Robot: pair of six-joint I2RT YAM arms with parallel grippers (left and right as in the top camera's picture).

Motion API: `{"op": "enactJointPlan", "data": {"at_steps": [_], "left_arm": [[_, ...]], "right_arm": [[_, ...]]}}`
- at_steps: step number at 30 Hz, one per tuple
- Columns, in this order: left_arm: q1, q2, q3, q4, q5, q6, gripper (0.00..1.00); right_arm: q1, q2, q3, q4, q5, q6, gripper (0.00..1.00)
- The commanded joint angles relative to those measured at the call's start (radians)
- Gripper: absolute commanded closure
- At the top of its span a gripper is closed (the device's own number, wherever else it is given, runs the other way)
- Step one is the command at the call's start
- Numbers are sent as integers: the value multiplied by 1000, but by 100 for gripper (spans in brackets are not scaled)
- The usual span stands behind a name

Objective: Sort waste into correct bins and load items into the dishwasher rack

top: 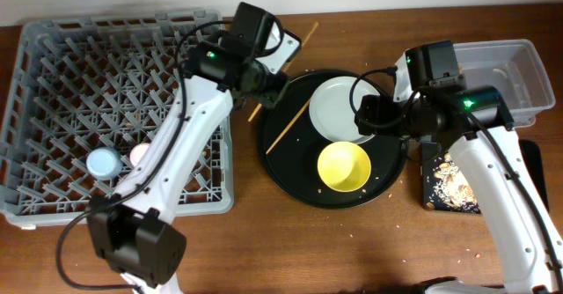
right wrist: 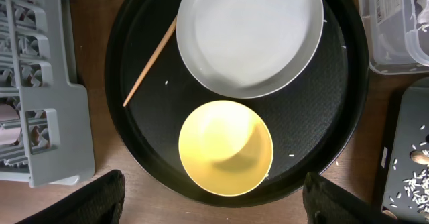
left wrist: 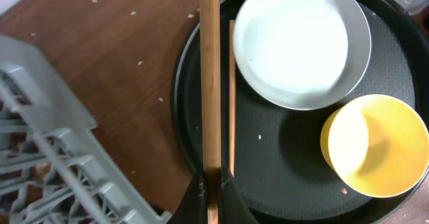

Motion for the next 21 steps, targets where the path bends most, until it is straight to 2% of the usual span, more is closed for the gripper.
{"op": "enactJointPlan", "data": {"at_steps": [1, 4, 8, 10, 14, 17, 19, 21], "left_arm": [[69, -117, 12, -10, 0, -64, 99], [180, -125, 10, -89, 1, -200, 99], [303, -109, 7, -147, -1, -217, 99], [323, -74, 4, -183, -96, -327, 98], [323, 54, -30, -178, -123, -332, 98], [308, 137, -30, -157, -93, -333, 95], [304, 191, -30, -137, 2, -332, 95], [296, 243, -30, -135, 9, -332, 94]], "right_arm": [[0, 4, 4, -5, 8, 5, 14], [0, 4, 4, -15, 9, 5, 14], [0, 4, 4, -14, 9, 5, 14], [0, 4, 4, -14, 9, 5, 14], [0, 4, 4, -5, 9, 5, 13], [0, 4, 4, -5, 9, 5, 13], [0, 4, 4, -4, 9, 5, 10], [0, 4, 4, -4, 9, 5, 9]]}}
